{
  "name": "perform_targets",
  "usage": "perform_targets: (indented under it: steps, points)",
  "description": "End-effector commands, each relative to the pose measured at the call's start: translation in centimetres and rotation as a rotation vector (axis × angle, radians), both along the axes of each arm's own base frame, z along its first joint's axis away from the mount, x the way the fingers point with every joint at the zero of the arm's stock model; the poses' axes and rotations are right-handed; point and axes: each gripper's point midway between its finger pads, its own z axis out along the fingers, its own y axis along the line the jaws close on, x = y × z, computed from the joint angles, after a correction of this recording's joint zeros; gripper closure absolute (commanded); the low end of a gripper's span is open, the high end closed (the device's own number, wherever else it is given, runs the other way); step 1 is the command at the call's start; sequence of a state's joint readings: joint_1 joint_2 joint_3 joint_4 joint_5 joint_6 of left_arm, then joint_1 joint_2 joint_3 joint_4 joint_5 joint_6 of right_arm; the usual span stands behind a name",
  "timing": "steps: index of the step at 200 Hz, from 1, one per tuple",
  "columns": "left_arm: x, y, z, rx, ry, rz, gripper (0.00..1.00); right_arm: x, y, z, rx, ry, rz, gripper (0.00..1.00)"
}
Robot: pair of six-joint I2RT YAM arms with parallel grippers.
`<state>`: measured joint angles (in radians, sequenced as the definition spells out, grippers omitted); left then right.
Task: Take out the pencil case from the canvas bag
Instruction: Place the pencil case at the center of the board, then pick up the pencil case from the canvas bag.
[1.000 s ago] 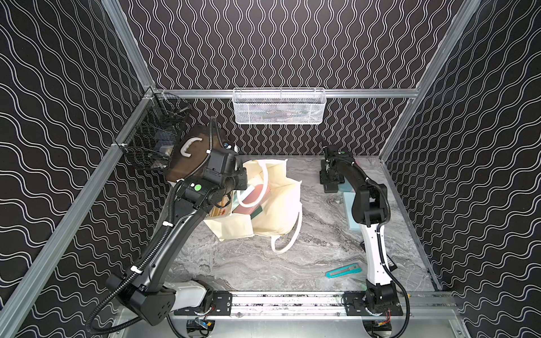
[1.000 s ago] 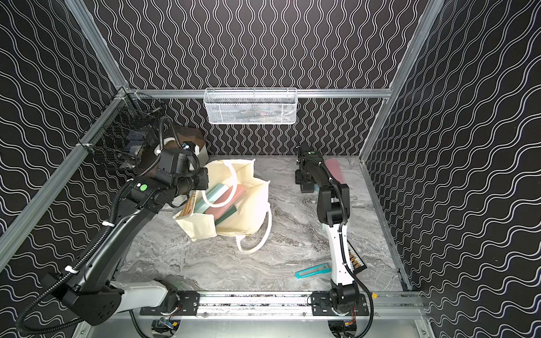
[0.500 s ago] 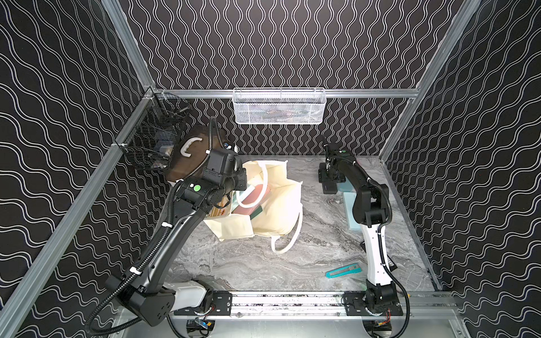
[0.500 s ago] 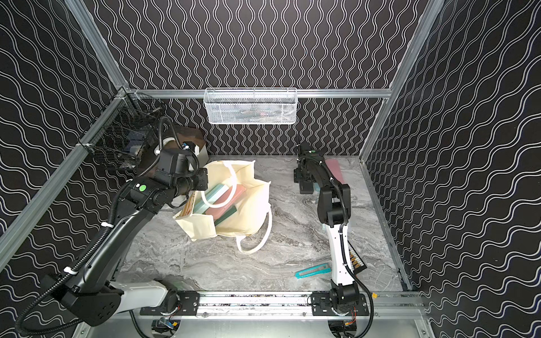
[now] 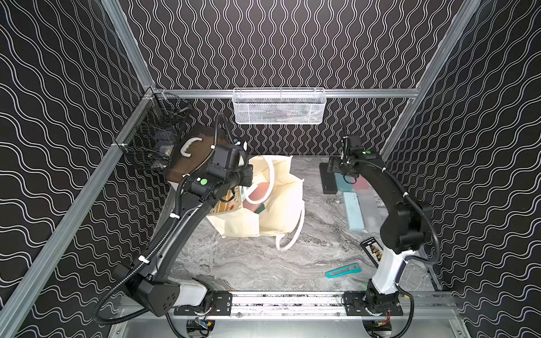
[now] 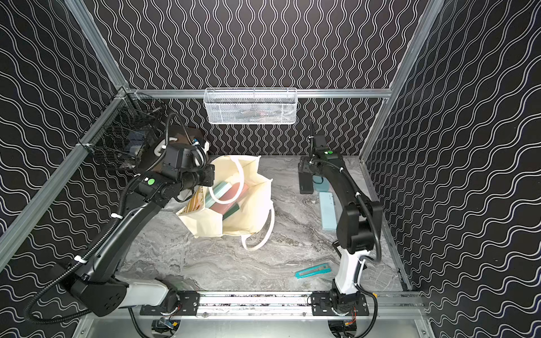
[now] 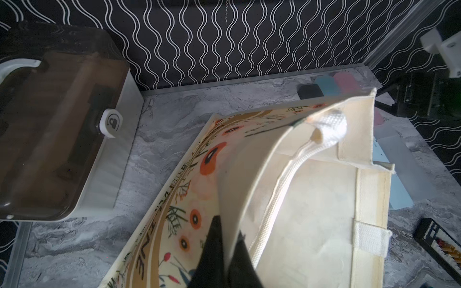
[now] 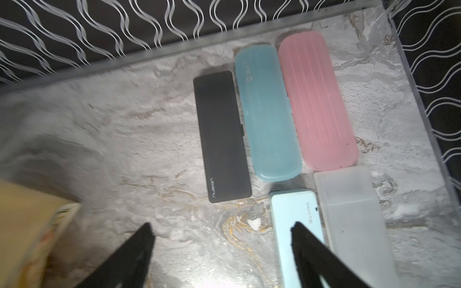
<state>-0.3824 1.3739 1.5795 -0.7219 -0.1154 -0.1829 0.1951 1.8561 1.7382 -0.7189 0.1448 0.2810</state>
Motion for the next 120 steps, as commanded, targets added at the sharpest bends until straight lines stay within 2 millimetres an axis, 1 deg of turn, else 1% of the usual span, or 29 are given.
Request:
perform_targets:
  steps: [1,5,19,30,65,85,100,112,120]
  points:
    - [1.9,-1.6,4.0,0.0,-0.191,-0.087,1.0,0.1,0.8,2.7,0.121,-0.15,-0.028,0.01]
    - [2.1,-1.5,4.3,0.004,-0.207,-0.09,1.0,-0.2,0.9,3.1,0.134,-0.171,-0.028,0.01]
    - [2.5,-1.7,5.0,0.028,-0.254,-0.108,1.0,-1.7,0.9,3.3,0.166,-0.203,-0.027,0.01]
    - [2.9,-1.9,5.3,0.051,-0.275,-0.119,1.0,-2.7,1.4,3.9,0.189,-0.239,0.018,0.01]
    - [4.6,-2.0,5.8,0.087,-0.319,-0.106,1.0,-5.6,2.9,4.7,0.288,-0.21,0.082,0.01]
    - [5.4,-2.0,6.0,0.101,-0.341,-0.095,1.0,-7.8,4.6,6.5,0.405,-0.231,0.144,0.01]
    - [6.0,-2.0,6.2,0.109,-0.357,-0.086,1.0,-9.4,6.1,8.5,0.484,-0.282,0.187,0.08]
    - [6.4,-1.9,6.2,0.115,-0.364,-0.076,1.0,-10.8,7.0,9.9,0.51,-0.312,0.204,0.14]
    - [6.7,-1.7,6.3,0.121,-0.365,-0.062,1.0,-11.8,8.0,11.0,0.521,-0.337,0.23,0.17]
